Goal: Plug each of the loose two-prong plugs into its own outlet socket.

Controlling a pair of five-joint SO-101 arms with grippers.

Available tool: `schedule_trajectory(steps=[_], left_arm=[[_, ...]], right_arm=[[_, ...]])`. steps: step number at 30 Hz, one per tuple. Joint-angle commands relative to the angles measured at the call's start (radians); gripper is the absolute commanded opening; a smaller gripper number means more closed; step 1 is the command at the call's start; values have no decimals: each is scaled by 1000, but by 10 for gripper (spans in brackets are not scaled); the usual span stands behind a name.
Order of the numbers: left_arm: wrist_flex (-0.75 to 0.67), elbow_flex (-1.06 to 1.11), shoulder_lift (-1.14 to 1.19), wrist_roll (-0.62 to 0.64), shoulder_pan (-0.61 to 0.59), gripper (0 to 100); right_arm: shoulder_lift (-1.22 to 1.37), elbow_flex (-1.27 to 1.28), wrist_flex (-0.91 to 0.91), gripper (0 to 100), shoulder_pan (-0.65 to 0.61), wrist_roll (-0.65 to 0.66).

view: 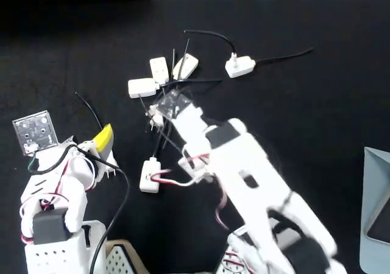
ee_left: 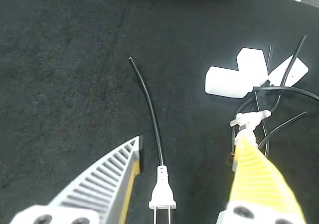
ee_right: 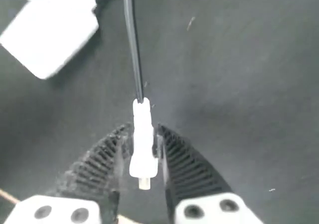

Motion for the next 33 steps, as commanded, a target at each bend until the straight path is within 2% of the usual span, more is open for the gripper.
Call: schedule_trajectory(steps=[1,7,12,17,27,33], left_arm=[[-41,-21,-3,-11,-1,297],[-140,-16,-2,-9,27,297],[-153,-15,-2,-12,142,297],[-149,-53,-2,-86,229,296],[-18,-202,-3,-173,395,296],[-11,-200,-3,-173,397,296]], right_arm=[[-268,-54,6,11,0,-6],[-490,-2,-101,11,-81,-144],[-611,179,-344,11,-183,-166],[-685,323,-520,11,-259,-166],[-690,361,-552,11,-264,-166],[-690,363,-542,11,-262,-166]])
